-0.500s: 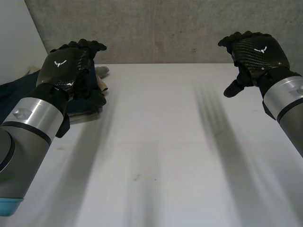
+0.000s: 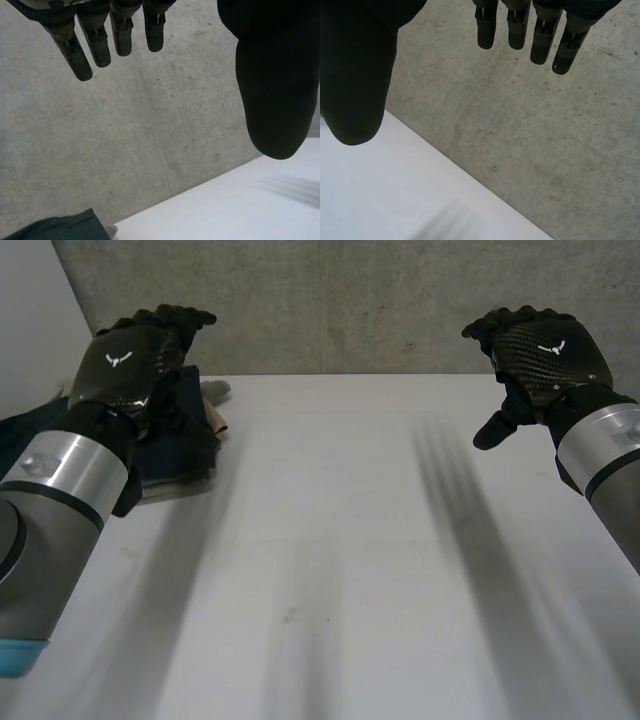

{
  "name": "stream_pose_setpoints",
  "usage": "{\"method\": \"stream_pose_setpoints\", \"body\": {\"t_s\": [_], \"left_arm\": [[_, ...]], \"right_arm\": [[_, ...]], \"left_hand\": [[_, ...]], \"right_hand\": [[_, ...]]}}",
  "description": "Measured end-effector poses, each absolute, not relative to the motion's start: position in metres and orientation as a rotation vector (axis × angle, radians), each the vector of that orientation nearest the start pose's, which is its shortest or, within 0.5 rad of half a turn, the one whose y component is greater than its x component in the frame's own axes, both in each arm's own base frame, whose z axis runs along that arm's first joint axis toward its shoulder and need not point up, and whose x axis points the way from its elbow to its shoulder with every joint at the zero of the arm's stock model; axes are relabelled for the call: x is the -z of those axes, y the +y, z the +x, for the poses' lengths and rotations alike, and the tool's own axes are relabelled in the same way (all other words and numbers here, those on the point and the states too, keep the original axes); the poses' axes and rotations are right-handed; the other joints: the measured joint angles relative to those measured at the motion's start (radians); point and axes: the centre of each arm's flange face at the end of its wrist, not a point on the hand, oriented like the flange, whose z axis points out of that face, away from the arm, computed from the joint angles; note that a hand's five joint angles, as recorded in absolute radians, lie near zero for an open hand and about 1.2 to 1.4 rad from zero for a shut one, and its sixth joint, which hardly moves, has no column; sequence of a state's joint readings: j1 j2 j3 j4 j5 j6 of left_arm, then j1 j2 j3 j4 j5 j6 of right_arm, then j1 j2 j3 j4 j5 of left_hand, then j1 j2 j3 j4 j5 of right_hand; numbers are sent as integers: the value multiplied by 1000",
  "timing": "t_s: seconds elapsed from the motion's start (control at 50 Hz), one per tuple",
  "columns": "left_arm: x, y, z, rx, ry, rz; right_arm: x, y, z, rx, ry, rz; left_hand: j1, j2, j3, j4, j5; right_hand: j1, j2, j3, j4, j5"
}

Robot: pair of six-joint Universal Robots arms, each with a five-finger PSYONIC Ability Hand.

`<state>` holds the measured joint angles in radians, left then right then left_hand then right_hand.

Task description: Fold the laundry.

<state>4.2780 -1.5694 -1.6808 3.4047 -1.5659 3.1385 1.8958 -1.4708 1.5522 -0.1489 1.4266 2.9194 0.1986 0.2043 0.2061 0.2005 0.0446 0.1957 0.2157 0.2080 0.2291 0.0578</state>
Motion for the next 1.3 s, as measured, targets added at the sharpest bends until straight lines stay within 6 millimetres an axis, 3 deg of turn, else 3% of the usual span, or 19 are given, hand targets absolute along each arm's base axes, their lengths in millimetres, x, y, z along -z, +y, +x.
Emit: {"method": "stream_pose_setpoints", "body": {"t_s": [0.12, 0.24, 0.4, 0.52, 0.56, 0.6, 0.66, 0.74, 0.9, 0.96, 1.04, 1.06, 1.1, 1.14, 1.16, 1.18, 1.24, 1.26, 1.3], "left_arm": [[-302, -254, -251, 2590, 2087, 567], [-275, -310, -245, 2395, 1856, 738], [-193, -410, -209, 1975, 1618, 943], [-145, -447, -196, 1872, 1584, 1030], [-133, -454, -196, 1871, 1587, 1056], [-125, -458, -198, 1878, 1589, 1075], [-122, -458, -203, 1899, 1593, 1085], [-136, -451, -215, 1960, 1602, 1072], [-222, -392, -265, 2351, 1709, 934], [-256, -348, -296, 2549, 1786, 920], [-271, -296, -331, 2705, 1925, 978], [-271, -296, -331, 2705, 1925, 978], [-268, -261, -356, 2759, 2061, 1055], [-268, -261, -356, 2759, 2061, 1055], [-265, -253, -362, 2761, 2100, 1080], [-245, -230, -383, 2723, 2242, 1177], [-219, -209, -402, 2622, 2380, 1286], [-213, -204, -405, 2587, 2414, 1316], [-204, -197, -409, 2525, 2462, 1357]], "right_arm": [[-298, -271, 242, 2163, 1914, -698], [-298, -272, 241, 2164, 1917, -699], [-298, -272, 241, 2163, 1915, -704], [-297, -272, 241, 2159, 1916, -708], [-296, -272, 241, 2157, 1918, -710], [-296, -272, 241, 2156, 1919, -711], [-295, -272, 241, 2157, 1921, -712], [-295, -273, 240, 2160, 1925, -709], [-296, -277, 236, 2172, 1932, -696], [-297, -278, 235, 2176, 1931, -691], [-299, -279, 233, 2183, 1932, -684], [-299, -279, 233, 2183, 1932, -684], [-299, -281, 232, 2189, 1934, -677], [-299, -281, 232, 2189, 1934, -677], [-299, -281, 231, 2190, 1935, -676], [-300, -283, 229, 2196, 1937, -669], [-301, -285, 228, 2202, 1939, -664], [-301, -285, 227, 2204, 1940, -664], [-302, -286, 226, 2207, 1941, -663]], "left_hand": [[0, 0, 0, 0, 0], [0, 0, 0, 0, 0], [0, 0, 0, 0, 0], [30, 25, 26, 25, 19], [170, 135, 135, 142, 129], [536, 531, 505, 517, 488], [789, 902, 873, 900, 832], [850, 975, 954, 985, 899], [855, 987, 979, 996, 901], [855, 990, 987, 996, 901], [855, 994, 991, 996, 906], [855, 994, 991, 996, 906], [855, 994, 991, 996, 927], [855, 994, 991, 996, 927], [469, 594, 617, 618, 574], [469, 594, 617, 618, 574], [469, 594, 617, 618, 574], [-11, 17, 19, 19, 11], [-11, 0, 3, 0, -1]], "right_hand": [[0, 0, 0, 0, 0], [0, 0, 0, 0, 0], [0, 0, 0, 0, 0], [0, 0, 0, 0, 0], [0, 0, 0, 0, 0], [0, 0, 0, 0, 0], [0, 0, 0, 0, 0], [0, 0, 0, 0, 0], [0, 0, 0, 0, 0], [0, 0, 0, 0, 0], [0, 0, 0, 0, 0], [0, 0, 0, 0, 0], [0, 0, 0, 0, 0], [0, 0, 0, 0, 0], [0, 0, 0, 0, 0], [0, 0, 0, 0, 0], [0, 0, 0, 0, 0], [0, 0, 0, 0, 0], [0, 0, 0, 0, 0]]}}
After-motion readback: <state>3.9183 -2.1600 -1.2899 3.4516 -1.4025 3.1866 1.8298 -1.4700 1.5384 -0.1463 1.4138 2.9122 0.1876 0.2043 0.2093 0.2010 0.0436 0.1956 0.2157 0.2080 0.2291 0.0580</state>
